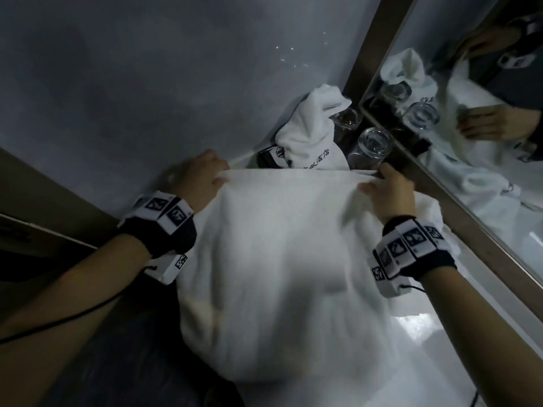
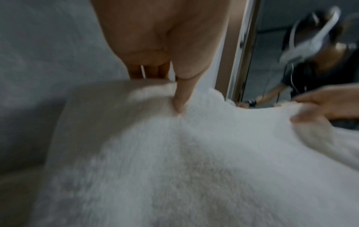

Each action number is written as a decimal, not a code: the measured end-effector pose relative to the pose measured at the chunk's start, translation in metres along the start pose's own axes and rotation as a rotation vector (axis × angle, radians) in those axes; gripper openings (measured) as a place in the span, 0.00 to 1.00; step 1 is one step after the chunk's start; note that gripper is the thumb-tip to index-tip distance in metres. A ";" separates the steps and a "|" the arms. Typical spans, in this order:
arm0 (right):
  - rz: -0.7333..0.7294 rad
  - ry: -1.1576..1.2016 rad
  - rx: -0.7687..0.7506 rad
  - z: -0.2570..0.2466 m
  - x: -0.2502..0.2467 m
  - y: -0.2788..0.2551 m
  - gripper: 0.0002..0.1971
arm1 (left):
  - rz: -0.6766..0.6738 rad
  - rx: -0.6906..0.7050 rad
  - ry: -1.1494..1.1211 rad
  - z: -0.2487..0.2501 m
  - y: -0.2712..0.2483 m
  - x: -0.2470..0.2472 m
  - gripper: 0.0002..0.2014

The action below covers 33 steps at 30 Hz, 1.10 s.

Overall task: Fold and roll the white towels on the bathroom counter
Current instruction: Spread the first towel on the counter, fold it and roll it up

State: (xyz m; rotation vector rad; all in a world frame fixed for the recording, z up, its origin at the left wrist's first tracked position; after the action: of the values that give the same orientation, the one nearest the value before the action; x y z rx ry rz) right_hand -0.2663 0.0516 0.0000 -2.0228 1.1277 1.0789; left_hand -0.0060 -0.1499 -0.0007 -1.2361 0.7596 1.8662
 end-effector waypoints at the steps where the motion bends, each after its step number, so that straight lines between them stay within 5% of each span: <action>1: -0.046 -0.061 0.005 -0.001 0.007 0.004 0.14 | -0.057 -0.008 0.037 -0.001 0.002 0.009 0.09; 6: -0.213 -0.326 -0.082 -0.001 0.038 0.008 0.27 | -0.268 0.045 -0.075 0.004 0.012 0.047 0.27; 11: -0.249 -0.398 -0.065 0.000 0.041 0.011 0.31 | -0.485 -0.075 0.061 0.002 0.021 0.071 0.48; 19: -0.252 -0.413 -0.086 0.005 0.038 0.000 0.31 | -0.435 -0.041 0.135 -0.005 0.020 0.070 0.27; 25: -0.257 -0.269 0.000 0.016 0.029 0.003 0.18 | -0.631 -0.044 0.311 -0.015 0.007 0.049 0.14; 28: -0.209 -0.112 0.033 0.020 0.022 0.006 0.08 | -0.589 -0.058 0.295 -0.028 -0.010 0.034 0.14; 33: -0.157 0.234 0.113 0.017 0.012 0.008 0.10 | -0.325 -0.265 0.071 -0.054 -0.041 0.006 0.25</action>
State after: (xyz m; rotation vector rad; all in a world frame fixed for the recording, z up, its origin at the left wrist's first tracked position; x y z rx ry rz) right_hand -0.2760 0.0562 -0.0203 -2.1467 1.0946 0.6997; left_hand 0.0533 -0.1691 -0.0279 -1.4989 0.3256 1.6963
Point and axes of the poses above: each hand's wrist, its own y-axis towards the middle knuckle, its own x-axis out of the palm, z = x × y, the point moved 3 cm from there along y, towards the middle knuckle, and after that the axes turned 11 degrees about x, right-handed, at the moved point
